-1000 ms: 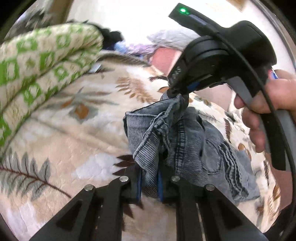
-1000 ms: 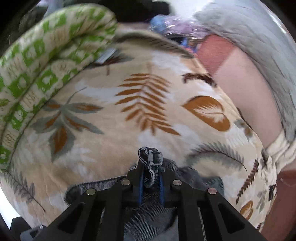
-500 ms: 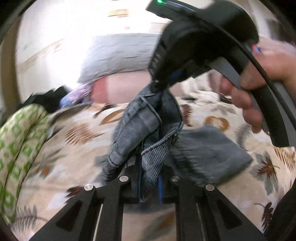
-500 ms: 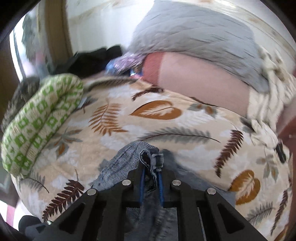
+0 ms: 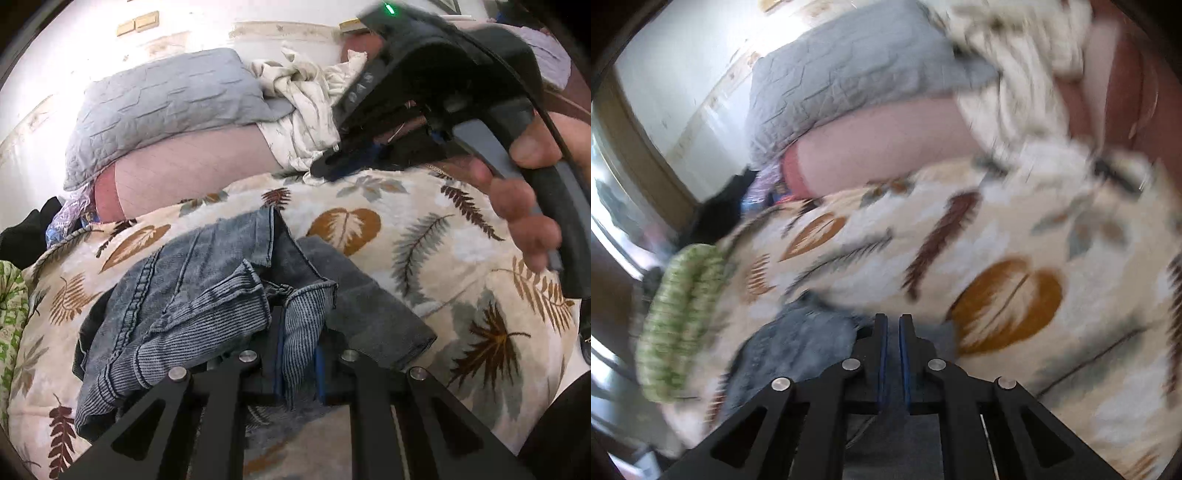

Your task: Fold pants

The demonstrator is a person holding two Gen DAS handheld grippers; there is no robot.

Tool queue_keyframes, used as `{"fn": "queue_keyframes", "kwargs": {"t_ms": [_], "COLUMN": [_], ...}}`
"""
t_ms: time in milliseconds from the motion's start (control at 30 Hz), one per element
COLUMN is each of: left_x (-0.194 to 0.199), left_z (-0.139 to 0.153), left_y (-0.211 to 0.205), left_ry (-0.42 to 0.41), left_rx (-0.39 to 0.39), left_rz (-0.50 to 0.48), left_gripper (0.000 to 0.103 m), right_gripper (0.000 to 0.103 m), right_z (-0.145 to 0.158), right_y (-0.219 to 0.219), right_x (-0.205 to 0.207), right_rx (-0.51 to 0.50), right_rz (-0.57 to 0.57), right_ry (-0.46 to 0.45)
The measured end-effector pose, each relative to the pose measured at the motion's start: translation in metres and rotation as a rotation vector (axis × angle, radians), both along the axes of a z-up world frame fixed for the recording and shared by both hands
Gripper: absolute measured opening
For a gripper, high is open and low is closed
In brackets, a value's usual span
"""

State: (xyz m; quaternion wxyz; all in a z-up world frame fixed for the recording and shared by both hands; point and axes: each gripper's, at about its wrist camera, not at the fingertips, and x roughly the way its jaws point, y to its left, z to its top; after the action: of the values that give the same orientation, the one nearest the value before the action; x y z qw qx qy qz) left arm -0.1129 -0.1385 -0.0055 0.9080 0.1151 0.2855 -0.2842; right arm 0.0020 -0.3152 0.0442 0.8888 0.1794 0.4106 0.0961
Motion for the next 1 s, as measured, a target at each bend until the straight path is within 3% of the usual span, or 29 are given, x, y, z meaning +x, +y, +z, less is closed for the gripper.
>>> {"fn": "queue_keyframes", "kwargs": {"t_ms": [100, 167, 233, 267, 533, 700, 800, 933, 1000], "left_x": [-0.003, -0.007, -0.009, -0.01, -0.021, -0.029, -0.033, -0.037, -0.038], "left_z": [-0.003, -0.005, -0.006, -0.005, -0.002, 0.006, 0.008, 0.016, 0.02], "left_y": [0.004, 0.005, 0.006, 0.009, 0.021, 0.025, 0.025, 0.015, 0.007], "left_ry": [0.008, 0.002, 0.011, 0.014, 0.029, 0.013, 0.01, -0.013, -0.022], "left_rx": [0.001, 0.007, 0.005, 0.001, -0.028, -0.026, -0.012, 0.002, 0.005], "left_rz": [-0.001, -0.002, -0.002, 0.0, 0.006, 0.001, -0.002, -0.028, -0.046], "left_gripper": [0.013, 0.013, 0.013, 0.013, 0.013, 0.013, 0.013, 0.013, 0.013], "right_gripper": [0.011, 0.017, 0.063, 0.07, 0.077, 0.075, 0.023, 0.012, 0.012], "right_z": [-0.032, -0.044, -0.06, -0.065, -0.094, -0.103, -0.093, -0.073, -0.066], "right_y": [-0.013, -0.013, -0.008, -0.008, 0.003, 0.04, 0.059, 0.056, 0.044], "right_x": [0.01, 0.015, 0.023, 0.022, 0.017, 0.014, 0.008, 0.0, -0.003], "right_rx": [0.236, 0.294, 0.358, 0.385, 0.55, 0.531, 0.467, 0.385, 0.387], "right_rz": [0.02, 0.027, 0.043, 0.029, 0.027, 0.038, 0.073, 0.05, 0.036], "right_ry": [0.109, 0.122, 0.183, 0.194, 0.228, 0.24, 0.184, 0.112, 0.085]}}
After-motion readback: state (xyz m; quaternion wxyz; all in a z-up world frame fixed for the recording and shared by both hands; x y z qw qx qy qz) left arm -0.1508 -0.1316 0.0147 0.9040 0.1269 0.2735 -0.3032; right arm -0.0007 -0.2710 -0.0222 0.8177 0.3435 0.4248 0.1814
